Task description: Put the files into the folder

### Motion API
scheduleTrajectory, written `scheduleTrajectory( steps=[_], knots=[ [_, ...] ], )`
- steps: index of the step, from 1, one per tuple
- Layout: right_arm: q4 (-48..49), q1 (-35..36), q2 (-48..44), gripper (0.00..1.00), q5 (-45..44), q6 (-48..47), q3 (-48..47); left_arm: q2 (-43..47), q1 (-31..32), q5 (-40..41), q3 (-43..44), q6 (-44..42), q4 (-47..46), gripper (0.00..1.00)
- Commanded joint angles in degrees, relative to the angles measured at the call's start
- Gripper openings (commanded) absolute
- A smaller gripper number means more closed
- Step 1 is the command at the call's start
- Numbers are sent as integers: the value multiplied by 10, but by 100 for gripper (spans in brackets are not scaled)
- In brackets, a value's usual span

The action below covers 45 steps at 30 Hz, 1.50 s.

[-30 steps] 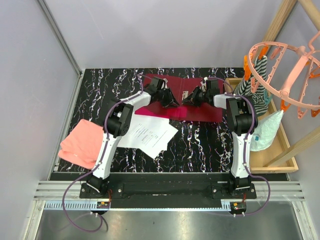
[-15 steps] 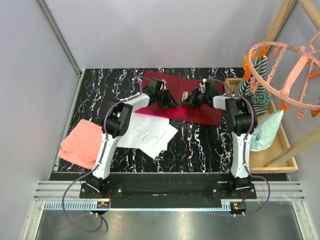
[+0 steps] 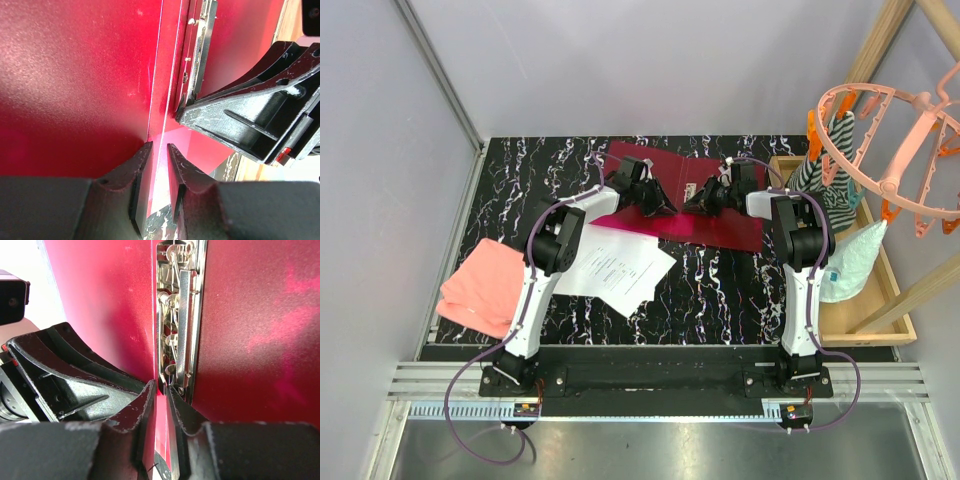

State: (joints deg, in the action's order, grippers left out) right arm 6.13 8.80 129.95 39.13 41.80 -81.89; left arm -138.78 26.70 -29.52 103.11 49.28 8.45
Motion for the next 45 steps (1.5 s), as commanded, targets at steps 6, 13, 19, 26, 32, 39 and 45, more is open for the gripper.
scheduleTrajectory(
  steps=[6,13,19,26,32,39,45],
  knots=[
    [22,-12,-26,24,12,3,-3,4,-9,34,-15,-34,54,25],
    [21,-12,-14,0,16,2,-6,1,-9,31,-9,-37,59,25],
    [-19,-9,-14,0,-5,-16,-13,7,1,21,17,-41,72,32],
    [-151,14,-26,0,-140,-62,-30,-21,5,42,51,-7,109,21],
    [-320,37,-8,0,-285,-95,-92,-12,5,84,36,-14,134,18],
    [-392,43,21,0,-348,-92,-114,-13,5,76,52,-32,148,18],
    [-409,46,35,0,-352,-94,-118,-19,17,50,112,-38,148,22]
  ],
)
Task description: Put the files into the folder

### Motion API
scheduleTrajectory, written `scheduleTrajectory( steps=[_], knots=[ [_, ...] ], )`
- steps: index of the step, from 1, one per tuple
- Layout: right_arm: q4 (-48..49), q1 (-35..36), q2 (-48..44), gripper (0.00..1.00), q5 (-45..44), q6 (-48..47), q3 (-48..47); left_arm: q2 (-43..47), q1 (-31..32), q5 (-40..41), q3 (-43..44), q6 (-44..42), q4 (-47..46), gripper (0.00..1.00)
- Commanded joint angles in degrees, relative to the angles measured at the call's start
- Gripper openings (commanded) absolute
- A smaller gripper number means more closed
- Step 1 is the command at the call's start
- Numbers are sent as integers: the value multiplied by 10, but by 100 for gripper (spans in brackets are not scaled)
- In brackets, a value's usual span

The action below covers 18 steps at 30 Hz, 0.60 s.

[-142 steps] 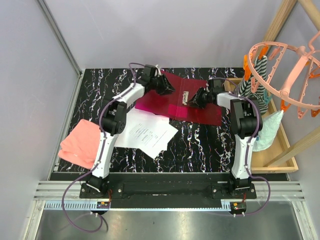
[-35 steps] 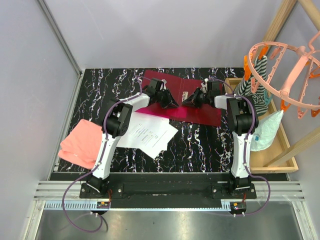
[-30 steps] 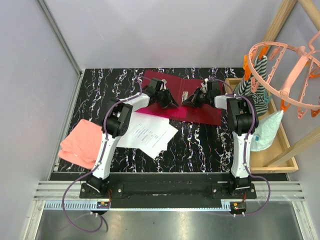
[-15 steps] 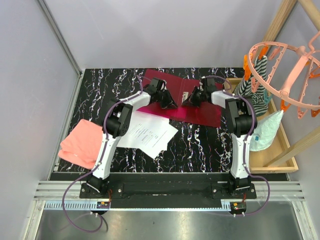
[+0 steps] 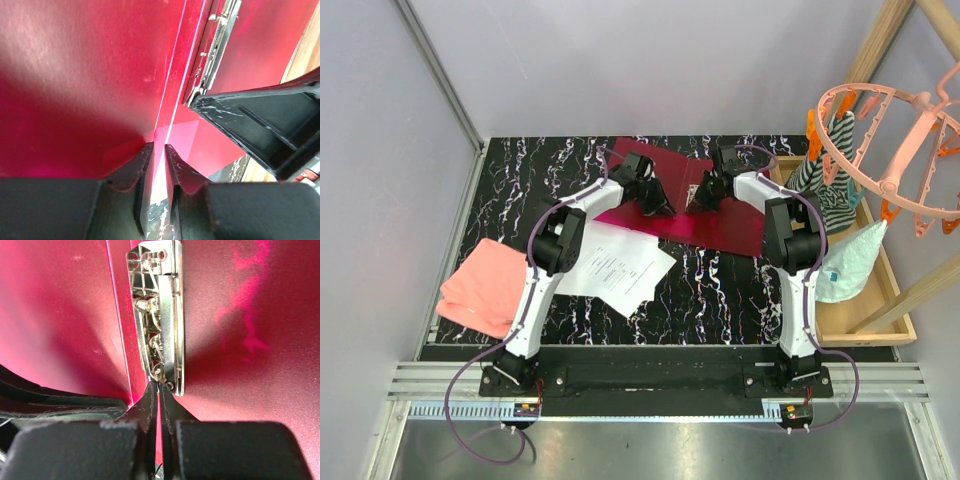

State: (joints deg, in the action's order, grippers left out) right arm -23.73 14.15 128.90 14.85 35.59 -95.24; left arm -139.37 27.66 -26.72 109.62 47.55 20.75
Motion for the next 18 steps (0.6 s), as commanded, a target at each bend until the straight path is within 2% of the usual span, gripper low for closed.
scheduleTrajectory(
  steps=[1,6,12,13,15,18],
  knots=[
    [-113,-8,44,0,-108,-32,16,-16,9,23,52,-17,24,22],
    [-110,5,38,0,-83,-29,28,-17,16,45,39,-7,33,20],
    [-102,4,31,0,-101,-25,39,-12,28,57,30,-6,9,21],
    [-102,4,32,0,-99,-25,37,-22,28,57,31,10,10,20],
    [-103,3,31,0,-98,-29,38,-30,27,70,27,27,49,0],
    [-103,-3,26,0,-102,-36,43,4,13,95,-49,70,16,0]
  ],
)
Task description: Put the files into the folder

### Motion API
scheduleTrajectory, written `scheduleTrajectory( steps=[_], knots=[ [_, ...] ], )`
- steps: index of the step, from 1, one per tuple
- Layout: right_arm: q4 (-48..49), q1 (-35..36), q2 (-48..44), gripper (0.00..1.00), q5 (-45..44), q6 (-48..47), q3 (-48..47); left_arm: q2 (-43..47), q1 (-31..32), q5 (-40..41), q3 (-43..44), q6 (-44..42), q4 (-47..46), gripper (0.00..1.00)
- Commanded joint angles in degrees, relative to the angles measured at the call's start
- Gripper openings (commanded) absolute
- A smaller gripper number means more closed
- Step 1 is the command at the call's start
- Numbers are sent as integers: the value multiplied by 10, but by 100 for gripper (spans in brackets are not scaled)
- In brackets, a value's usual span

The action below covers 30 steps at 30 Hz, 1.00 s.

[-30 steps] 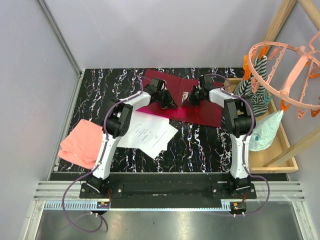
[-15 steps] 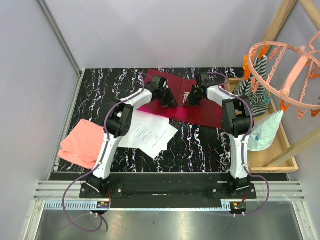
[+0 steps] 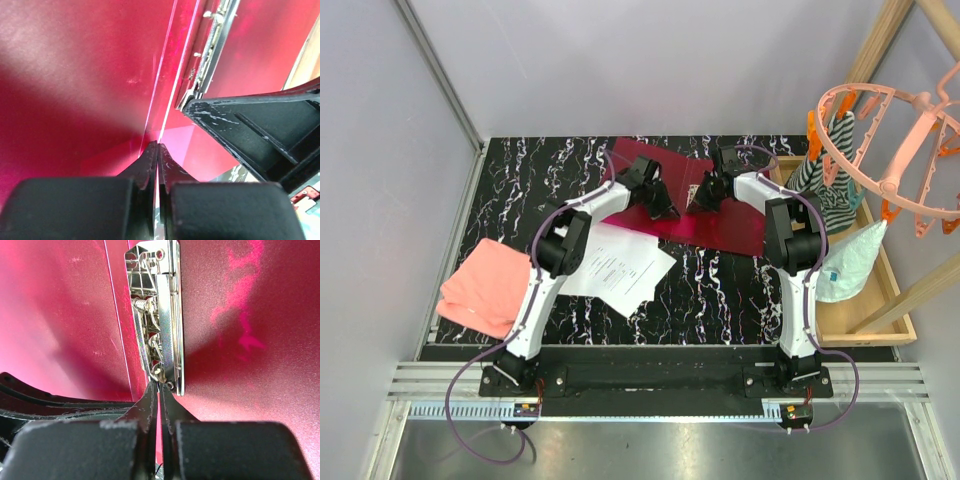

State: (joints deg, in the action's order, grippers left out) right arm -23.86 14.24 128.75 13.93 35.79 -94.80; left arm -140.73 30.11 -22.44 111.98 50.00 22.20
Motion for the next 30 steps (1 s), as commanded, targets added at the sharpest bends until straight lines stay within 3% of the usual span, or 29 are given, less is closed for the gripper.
scheduleTrajectory(
  steps=[1,15,22,25,27,30],
  knots=[
    [-102,-5,26,0,-94,-40,39,35,-16,66,-90,59,-7,0],
    [-97,-36,2,0,-82,-82,42,38,-29,90,-92,48,13,0],
    [-47,-40,-21,0,-16,-105,48,34,-29,82,-78,25,10,0],
    [3,-40,-51,0,40,-92,67,13,-23,22,-44,-7,12,6],
    [30,-40,-60,0,98,-83,74,21,-15,-21,-45,-17,-30,18],
    [69,-40,-61,10,150,-60,60,38,-6,-44,-57,-10,-84,33]
  ],
)
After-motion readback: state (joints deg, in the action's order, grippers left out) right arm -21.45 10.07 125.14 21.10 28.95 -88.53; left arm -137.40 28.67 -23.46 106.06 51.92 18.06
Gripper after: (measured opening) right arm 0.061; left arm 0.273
